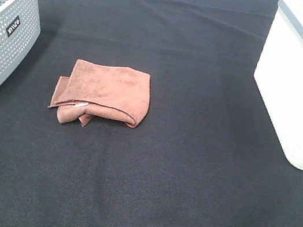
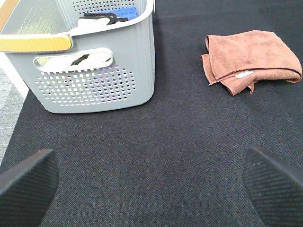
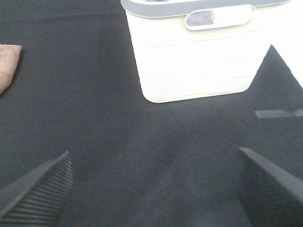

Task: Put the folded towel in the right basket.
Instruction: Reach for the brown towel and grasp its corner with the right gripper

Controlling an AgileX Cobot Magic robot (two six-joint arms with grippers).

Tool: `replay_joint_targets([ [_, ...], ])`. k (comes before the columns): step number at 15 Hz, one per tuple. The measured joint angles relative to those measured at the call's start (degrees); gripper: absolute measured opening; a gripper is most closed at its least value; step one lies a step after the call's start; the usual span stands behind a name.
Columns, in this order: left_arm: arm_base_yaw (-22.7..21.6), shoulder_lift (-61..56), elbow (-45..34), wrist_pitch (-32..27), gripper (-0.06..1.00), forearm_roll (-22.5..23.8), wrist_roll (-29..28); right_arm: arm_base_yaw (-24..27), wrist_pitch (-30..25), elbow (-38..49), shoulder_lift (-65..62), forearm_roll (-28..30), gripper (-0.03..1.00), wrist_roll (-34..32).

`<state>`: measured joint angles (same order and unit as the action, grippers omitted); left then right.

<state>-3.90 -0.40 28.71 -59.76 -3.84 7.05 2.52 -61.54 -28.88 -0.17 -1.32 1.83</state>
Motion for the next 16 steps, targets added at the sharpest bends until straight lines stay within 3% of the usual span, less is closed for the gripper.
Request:
replay_joint_targets([
  [16, 0.0, 0.0, 0.0, 0.0, 0.99, 0.0, 0.0, 0.0, 0.0, 0.0, 0.0, 0.0, 0.89, 0.0],
])
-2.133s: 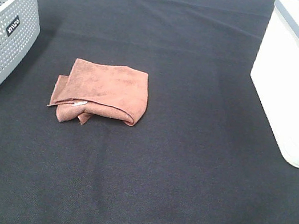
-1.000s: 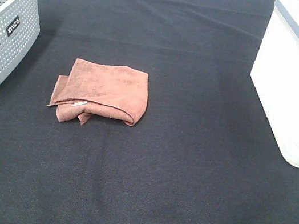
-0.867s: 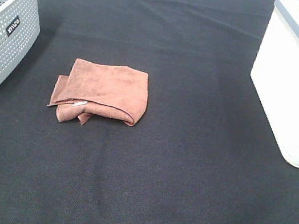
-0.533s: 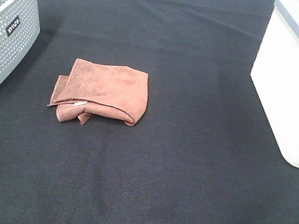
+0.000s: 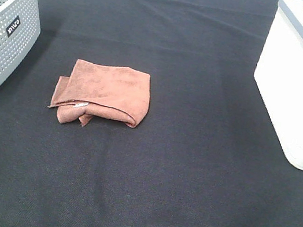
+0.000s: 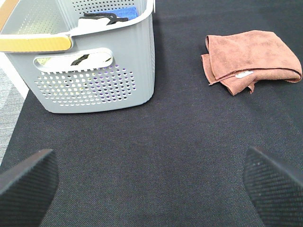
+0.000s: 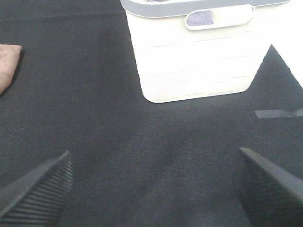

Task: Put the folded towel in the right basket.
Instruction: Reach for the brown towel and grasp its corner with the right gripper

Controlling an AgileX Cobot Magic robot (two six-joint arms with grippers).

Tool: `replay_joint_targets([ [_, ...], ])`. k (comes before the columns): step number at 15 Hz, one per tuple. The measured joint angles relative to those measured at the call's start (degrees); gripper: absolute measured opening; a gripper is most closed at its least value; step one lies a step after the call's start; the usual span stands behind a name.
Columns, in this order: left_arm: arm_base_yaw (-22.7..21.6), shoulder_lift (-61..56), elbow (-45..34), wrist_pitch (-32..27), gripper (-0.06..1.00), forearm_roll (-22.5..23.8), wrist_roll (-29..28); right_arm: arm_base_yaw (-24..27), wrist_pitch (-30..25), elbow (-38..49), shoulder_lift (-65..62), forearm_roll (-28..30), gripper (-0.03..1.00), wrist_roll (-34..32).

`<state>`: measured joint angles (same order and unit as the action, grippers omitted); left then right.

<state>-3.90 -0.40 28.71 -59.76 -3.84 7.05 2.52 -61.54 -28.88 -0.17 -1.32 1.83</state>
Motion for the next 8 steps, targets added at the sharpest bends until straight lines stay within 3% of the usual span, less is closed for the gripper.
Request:
replay_joint_targets([
  [8, 0.0, 0.0, 0.0, 0.0, 0.99, 0.0, 0.0, 0.0, 0.0, 0.0, 0.0, 0.06, 0.89, 0.06],
])
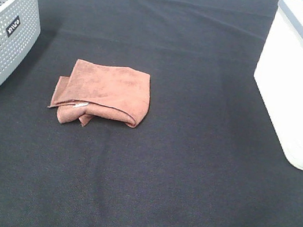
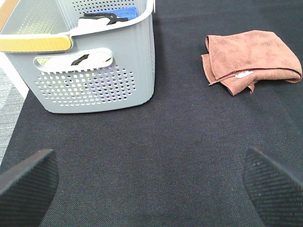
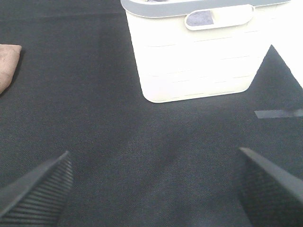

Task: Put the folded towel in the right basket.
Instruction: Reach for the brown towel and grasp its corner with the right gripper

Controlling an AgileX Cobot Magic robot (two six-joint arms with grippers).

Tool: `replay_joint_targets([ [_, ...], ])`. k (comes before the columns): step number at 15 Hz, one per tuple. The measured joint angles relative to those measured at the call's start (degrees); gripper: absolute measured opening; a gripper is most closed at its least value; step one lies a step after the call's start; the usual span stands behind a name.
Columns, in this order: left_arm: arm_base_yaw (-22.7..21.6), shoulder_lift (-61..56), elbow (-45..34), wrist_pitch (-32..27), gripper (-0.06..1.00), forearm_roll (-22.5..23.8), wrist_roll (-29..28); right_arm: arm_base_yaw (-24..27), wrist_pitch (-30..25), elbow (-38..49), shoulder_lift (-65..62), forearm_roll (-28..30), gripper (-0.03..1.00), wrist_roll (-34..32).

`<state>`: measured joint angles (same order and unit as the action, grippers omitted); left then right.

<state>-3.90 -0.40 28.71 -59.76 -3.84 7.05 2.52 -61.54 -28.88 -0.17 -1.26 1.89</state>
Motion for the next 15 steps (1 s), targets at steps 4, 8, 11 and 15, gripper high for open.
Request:
replay_joint_targets([
  [4, 0.0, 0.0, 0.0, 0.0, 0.99, 0.0, 0.0, 0.0, 0.0, 0.0, 0.0, 0.0, 0.89, 0.0],
  [8, 0.0, 0.0, 0.0, 0.0, 0.99, 0.0, 0.0, 0.0, 0.0, 0.0, 0.0, 0.0, 0.89, 0.0],
  [11, 0.0, 0.0, 0.0, 0.0, 0.99, 0.0, 0.0, 0.0, 0.0, 0.0, 0.0, 0.06, 0.89, 0.0],
  [15, 0.0, 0.0, 0.0, 0.0, 0.99, 0.0, 0.0, 0.0, 0.0, 0.0, 0.92, 1.26, 0.89, 0.06],
])
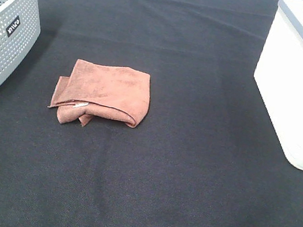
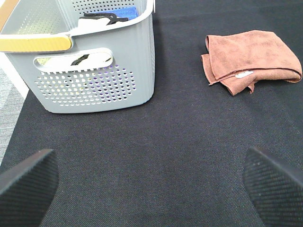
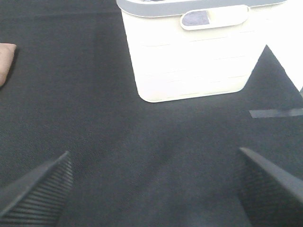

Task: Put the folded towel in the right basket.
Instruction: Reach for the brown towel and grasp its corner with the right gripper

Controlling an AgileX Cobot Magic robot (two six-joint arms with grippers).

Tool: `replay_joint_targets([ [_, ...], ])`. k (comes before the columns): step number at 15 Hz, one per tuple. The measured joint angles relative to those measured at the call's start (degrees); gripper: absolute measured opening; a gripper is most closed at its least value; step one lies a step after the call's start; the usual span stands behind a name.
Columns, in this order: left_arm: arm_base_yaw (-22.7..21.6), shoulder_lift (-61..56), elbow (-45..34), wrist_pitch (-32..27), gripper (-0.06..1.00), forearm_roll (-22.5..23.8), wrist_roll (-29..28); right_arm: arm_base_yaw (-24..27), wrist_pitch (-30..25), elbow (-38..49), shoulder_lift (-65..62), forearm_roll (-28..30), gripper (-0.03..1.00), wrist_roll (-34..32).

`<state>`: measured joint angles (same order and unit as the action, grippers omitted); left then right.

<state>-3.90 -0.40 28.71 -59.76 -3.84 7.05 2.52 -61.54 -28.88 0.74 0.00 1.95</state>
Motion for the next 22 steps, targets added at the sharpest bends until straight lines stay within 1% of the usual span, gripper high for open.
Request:
replay_joint_targets([
  [2, 0.0, 0.0, 0.0, 0.0, 0.99, 0.0, 0.0, 0.0, 0.4, -0.63, 6.42, 0.0, 0.88, 0.0],
  [4, 0.0, 0.0, 0.0, 0.0, 0.99, 0.0, 0.0, 0.0, 1.6, -5.5, 19.48, -0.34, 0.87, 0.0],
  [6, 0.0, 0.0, 0.0, 0.0, 0.99, 0.0, 0.0, 0.0, 0.57, -14.38, 33.58, -2.81, 0.87, 0.0],
  [7, 0.0, 0.0, 0.0, 0.0, 0.99, 0.0, 0.0, 0.0, -1.03, -20.05, 40.62, -3.95, 0.86, 0.0],
  [8, 0.0, 0.0, 0.0, 0.0, 0.99, 0.0, 0.0, 0.0, -3.61, -27.73, 50.99, -4.47, 0.86, 0.0],
  [9, 0.0, 0.0, 0.0, 0.0, 0.99, 0.0, 0.0, 0.0, -4.7, -31.4, 55.23, -4.53, 0.86, 0.0],
  [10, 0.0, 0.0, 0.0, 0.0, 0.99, 0.0, 0.0, 0.0, -6.76, -36.61, 61.36, -4.53, 0.86, 0.0],
  [11, 0.0, 0.0, 0.0, 0.0, 0.99, 0.0, 0.0, 0.0, -7.56, -41.88, 66.63, -4.76, 0.86, 0.0],
  [13, 0.0, 0.0, 0.0, 0.0, 0.99, 0.0, 0.0, 0.0, -7.56, -50.65, 75.11, -5.5, 0.86, 0.0],
  [14, 0.0, 0.0, 0.0, 0.0, 0.99, 0.0, 0.0, 0.0, -7.56, -52.54, 76.32, -6.47, 0.86, 0.0],
  [15, 0.0, 0.0, 0.0, 0.0, 0.99, 0.0, 0.0, 0.0, -7.73, -53.69, 77.06, -8.54, 0.86, 0.0],
  [16, 0.0, 0.0, 0.0, 0.0, 0.99, 0.0, 0.0, 0.0, -7.91, -54.32, 77.46, -11.97, 0.86, 0.0],
  [18, 0.0, 0.0, 0.0, 0.0, 0.99, 0.0, 0.0, -0.52, -7.68, -55.52, 80.04, -20.34, 0.86, 0.0],
  [19, 0.0, 0.0, 0.0, 0.0, 0.99, 0.0, 0.0, -3.9, -5.61, -56.61, 84.05, -23.2, 0.86, -0.8],
  [20, 0.0, 0.0, 0.0, 0.0, 0.99, 0.0, 0.0, -7.62, -3.61, -57.81, 87.83, -23.84, 0.86, -1.95],
  [22, 0.0, 0.0, 0.0, 0.0, 0.99, 0.0, 0.0, -14.78, -2.52, -61.36, 96.77, -25.04, 0.86, -1.95],
])
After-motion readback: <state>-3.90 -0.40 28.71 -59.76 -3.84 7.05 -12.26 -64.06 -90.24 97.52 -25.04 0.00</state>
